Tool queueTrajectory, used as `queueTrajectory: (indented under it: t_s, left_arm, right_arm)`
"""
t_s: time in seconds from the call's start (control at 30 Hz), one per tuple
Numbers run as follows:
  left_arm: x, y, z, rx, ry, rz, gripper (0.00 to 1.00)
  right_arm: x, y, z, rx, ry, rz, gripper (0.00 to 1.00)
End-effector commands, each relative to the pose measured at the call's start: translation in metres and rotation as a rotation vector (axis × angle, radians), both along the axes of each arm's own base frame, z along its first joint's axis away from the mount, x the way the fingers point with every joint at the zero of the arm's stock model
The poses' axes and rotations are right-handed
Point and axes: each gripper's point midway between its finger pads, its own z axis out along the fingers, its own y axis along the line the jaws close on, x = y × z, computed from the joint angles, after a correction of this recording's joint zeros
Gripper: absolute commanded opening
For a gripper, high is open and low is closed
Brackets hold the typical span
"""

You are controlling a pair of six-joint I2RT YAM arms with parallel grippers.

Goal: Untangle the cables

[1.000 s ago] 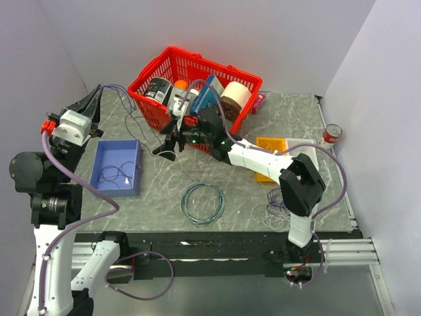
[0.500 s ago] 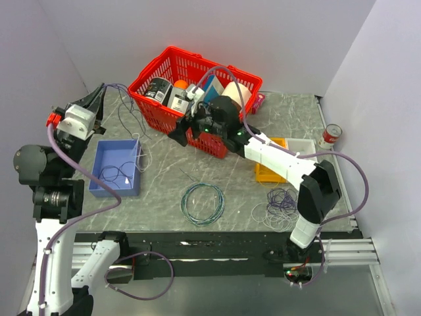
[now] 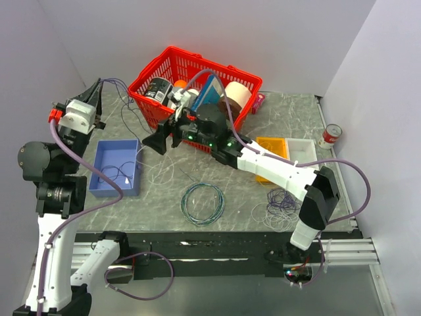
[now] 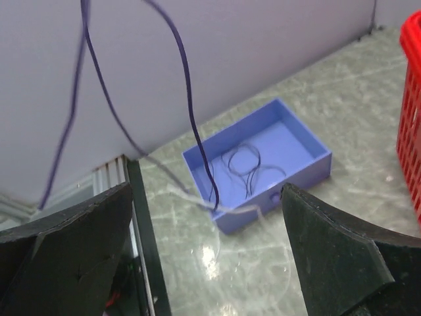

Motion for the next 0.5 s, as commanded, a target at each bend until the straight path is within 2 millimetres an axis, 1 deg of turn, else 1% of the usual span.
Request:
queueTrajectory:
  t_s: [0.0,0.03,0.07,0.1,0.13,0.17,0.2,0.23,0.3,0.33,0.4,0.47]
  left_arm:
    - [-0.010,-0.005,0.013,-0.010,-0.047,-0.036,0.01]
    - [-0.014,-0.011,0.013,0.003,-0.050,-0.065,0.01]
    - [-0.016,-0.013,0.014,0.003,-0.049,-0.077,0.01]
    - [-0.018,-0.015,0.014,0.008,-0.046,-0.094,0.01]
    - [-0.023,-0.019,0.017,0.017,-0.054,-0.114,0.01]
    - [-0.025,-0.021,0.018,0.015,-0.055,-0.127,0.01]
    - [-0.027,-0.022,0.019,0.015,-0.056,-0.136,0.01]
    - [-0.030,-0.023,0.023,0.014,-0.064,-0.146,0.01]
    - [-0.034,-0.027,0.026,0.015,-0.070,-0.170,0.01]
    - [-0.037,-0.028,0.029,0.016,-0.077,-0.176,0.01]
    - [-0.040,-0.029,0.033,0.010,-0.084,-0.186,0.01]
    - [-0.040,-0.029,0.035,0.007,-0.093,-0.192,0.01]
  right_arm:
    - [-0.011,-0.014,0.026,0.112,-0.187,0.150,1.00]
    - [-0.018,-0.017,0.034,0.147,-0.283,0.209,1.00]
    - [-0.025,-0.022,0.020,0.121,-0.361,0.260,1.00]
    - [-0.032,-0.027,0.015,0.117,-0.406,0.330,1.00]
    - [-0.031,-0.027,0.009,0.097,-0.449,0.351,0.99]
    - [-0.030,-0.027,0.004,0.080,-0.450,0.374,0.99]
    - [-0.025,-0.028,0.001,0.066,-0.447,0.384,1.00]
    - [-0.025,-0.024,0.002,0.067,-0.442,0.420,1.00]
    - [-0.017,-0.023,0.001,0.069,-0.429,0.421,0.98]
    - [-0.009,-0.022,-0.004,0.072,-0.412,0.408,0.98]
    - [-0.003,-0.018,0.001,0.095,-0.427,0.397,0.97]
    - [-0.001,-0.010,0.001,0.118,-0.390,0.417,0.96]
